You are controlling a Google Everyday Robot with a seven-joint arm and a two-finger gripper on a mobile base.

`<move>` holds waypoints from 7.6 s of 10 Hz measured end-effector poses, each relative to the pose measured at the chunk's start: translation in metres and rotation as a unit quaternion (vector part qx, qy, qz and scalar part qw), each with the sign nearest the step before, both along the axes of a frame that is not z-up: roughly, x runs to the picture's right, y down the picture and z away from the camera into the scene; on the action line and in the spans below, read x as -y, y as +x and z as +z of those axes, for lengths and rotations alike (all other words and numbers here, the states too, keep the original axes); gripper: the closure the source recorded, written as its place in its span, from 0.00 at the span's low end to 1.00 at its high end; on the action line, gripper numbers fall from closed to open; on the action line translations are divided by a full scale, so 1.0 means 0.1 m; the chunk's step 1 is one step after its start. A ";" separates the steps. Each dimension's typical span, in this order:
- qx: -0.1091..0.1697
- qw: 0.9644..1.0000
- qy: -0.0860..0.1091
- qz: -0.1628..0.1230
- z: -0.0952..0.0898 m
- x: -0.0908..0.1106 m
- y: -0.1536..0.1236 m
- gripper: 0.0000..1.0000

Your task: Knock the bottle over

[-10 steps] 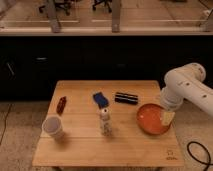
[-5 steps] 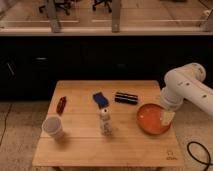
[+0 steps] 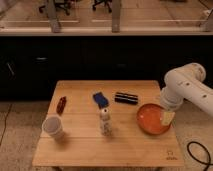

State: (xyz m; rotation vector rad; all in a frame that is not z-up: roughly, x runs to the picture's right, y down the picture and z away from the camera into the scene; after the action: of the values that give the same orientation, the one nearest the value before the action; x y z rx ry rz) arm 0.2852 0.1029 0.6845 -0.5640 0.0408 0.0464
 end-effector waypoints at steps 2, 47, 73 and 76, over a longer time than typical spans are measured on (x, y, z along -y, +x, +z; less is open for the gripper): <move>0.000 1.000 0.000 0.000 0.00 0.00 0.00 0.20; 0.052 0.991 0.034 -0.120 -0.19 -0.02 -1.21 0.67; 0.185 0.952 0.066 -0.234 0.17 -0.33 -2.25 0.97; 0.194 0.945 0.071 -0.253 0.22 -0.34 -2.38 0.97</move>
State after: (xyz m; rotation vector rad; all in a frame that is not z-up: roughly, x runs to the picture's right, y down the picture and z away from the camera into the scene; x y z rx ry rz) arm 0.0473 0.1373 0.7066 -0.3968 -0.2009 -0.5591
